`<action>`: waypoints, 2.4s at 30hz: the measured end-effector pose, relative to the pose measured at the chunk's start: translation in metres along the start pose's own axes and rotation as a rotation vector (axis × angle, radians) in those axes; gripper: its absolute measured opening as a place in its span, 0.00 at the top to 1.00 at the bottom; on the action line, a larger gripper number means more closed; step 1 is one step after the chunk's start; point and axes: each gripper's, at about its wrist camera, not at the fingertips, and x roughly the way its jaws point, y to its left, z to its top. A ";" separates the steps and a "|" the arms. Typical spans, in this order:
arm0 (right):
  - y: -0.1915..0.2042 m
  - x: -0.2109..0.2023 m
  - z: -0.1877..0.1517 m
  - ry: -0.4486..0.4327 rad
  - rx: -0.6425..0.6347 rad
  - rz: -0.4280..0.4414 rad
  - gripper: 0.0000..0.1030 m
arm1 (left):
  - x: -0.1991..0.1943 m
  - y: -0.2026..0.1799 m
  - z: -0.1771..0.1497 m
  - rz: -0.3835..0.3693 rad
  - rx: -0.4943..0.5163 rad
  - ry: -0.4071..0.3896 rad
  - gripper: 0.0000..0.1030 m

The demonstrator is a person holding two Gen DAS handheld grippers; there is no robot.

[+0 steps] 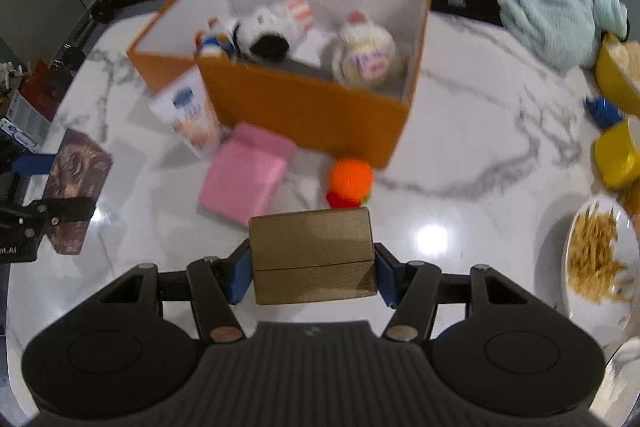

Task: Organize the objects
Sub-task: 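Lift and carry the card with left tool while right tool carries the brown box to the orange box, then open left tool to drop the card inside while right tool releases the brown box inside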

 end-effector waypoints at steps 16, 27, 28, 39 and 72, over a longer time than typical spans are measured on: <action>-0.010 -0.021 0.113 -0.164 -0.054 -0.035 0.40 | 0.008 0.027 0.135 0.086 0.196 -0.129 0.34; -0.017 0.019 0.167 -0.147 -0.059 -0.046 0.40 | 0.067 0.036 0.187 0.158 0.311 -0.108 0.34; -0.016 0.025 0.167 -0.139 -0.062 -0.046 0.40 | 0.074 0.036 0.190 0.159 0.315 -0.096 0.34; -0.004 0.089 0.163 0.018 -0.230 -0.002 0.40 | 0.141 0.038 0.193 0.198 0.370 0.048 0.34; -0.017 0.132 0.153 0.127 -0.197 -0.077 0.33 | 0.180 0.045 0.198 0.315 0.466 0.071 0.14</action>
